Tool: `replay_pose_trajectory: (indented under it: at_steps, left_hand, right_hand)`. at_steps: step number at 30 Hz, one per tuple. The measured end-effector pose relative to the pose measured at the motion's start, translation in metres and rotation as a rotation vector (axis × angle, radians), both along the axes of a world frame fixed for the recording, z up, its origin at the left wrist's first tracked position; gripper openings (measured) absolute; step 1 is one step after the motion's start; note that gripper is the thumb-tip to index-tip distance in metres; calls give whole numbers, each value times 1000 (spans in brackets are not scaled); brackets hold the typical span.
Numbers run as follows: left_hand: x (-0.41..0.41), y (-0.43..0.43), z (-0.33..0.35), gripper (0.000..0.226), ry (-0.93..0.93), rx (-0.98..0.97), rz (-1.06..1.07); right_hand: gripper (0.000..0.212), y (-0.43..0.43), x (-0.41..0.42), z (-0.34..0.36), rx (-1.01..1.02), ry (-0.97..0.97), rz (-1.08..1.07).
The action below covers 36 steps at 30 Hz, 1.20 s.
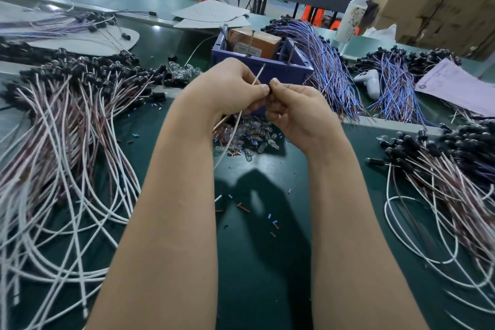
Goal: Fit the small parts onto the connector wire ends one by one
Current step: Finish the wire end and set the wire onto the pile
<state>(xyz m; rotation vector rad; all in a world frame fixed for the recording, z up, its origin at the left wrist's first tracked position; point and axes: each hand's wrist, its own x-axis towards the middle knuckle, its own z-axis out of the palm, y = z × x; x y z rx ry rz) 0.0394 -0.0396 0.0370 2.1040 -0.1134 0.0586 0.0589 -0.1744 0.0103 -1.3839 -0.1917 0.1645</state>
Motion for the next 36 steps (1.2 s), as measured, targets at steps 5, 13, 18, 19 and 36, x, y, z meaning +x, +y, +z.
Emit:
replay_pose_trajectory:
  at_steps: [5,13,18,19,36]
  left_hand:
    - [1,0,-5,23,60,34,8]
    - [-3,2,-5,21,98,100,-10]
    - [-10,17,3,15,3,-121,31]
    - [-9,15,4,15,-46,-134,52]
    - [-12,11,3,16,-105,-168,-54]
  right_hand:
    - [29,2,2,-7,-41,33,5]
    - [34,-3,5,-12,79,115,-26]
    - [29,-13,5,-23,-114,129,-280]
    - [27,-7,4,-25,-285,72,-270]
    - [30,3,-4,-15,-1422,-70,78]
